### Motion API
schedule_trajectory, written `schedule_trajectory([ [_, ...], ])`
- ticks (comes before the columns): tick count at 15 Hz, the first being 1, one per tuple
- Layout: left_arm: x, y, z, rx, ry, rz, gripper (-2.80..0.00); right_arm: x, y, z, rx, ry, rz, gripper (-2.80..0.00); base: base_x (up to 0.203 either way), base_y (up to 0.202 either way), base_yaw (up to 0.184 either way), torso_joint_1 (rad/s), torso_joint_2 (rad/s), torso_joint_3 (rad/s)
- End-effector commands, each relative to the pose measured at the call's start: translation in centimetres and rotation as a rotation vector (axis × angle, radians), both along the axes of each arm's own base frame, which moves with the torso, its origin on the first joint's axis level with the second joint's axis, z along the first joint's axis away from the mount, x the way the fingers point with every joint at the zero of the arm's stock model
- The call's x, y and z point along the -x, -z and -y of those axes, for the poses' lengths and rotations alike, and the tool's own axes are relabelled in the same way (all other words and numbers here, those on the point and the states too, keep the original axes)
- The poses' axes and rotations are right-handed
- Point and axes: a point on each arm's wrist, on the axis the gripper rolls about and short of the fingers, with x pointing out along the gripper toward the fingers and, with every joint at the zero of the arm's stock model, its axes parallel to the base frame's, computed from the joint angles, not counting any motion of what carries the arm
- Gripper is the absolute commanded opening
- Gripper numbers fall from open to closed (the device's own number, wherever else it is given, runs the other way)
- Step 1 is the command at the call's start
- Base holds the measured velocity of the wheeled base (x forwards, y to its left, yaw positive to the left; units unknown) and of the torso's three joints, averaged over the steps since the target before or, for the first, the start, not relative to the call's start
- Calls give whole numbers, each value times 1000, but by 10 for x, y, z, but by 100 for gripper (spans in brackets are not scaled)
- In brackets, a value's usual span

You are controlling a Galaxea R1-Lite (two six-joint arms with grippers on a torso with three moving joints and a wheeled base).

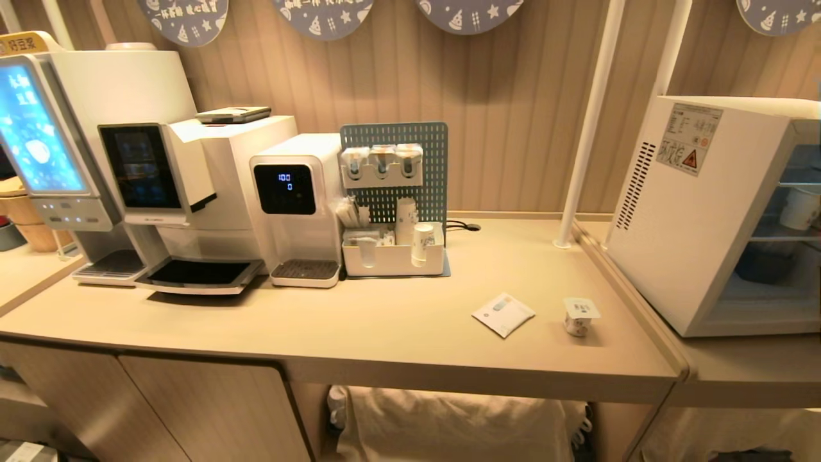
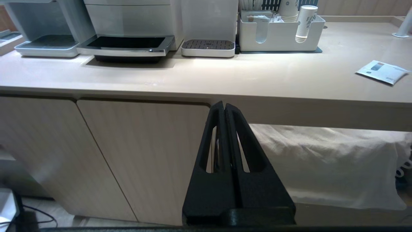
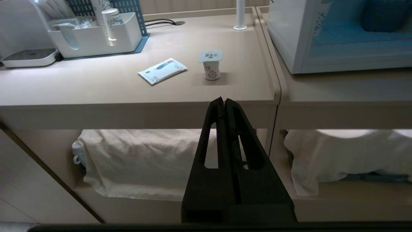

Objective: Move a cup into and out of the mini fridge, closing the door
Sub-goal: Close the freezer door

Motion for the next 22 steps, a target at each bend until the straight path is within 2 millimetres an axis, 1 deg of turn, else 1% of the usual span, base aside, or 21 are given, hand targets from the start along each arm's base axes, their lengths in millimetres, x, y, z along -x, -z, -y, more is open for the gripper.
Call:
schedule_trajectory([
  [1,0,0,0,0,0,-1,-280,0,0,0,0,0,-4,-280,-197,0,6,5,2,2],
  [6,0,0,0,-5,0,-1,-280,0,0,0,0,1,-5,-280,-175,0,0,3,1,3],
  [10,0,0,0,-6,0,0,-280,0,0,0,0,1,-7,-280,-1,-24,-2,3,2,1],
  [22,0,0,0,-5,0,0,-280,0,0,0,2,1,-10,-280,0,-188,0,4,2,2],
])
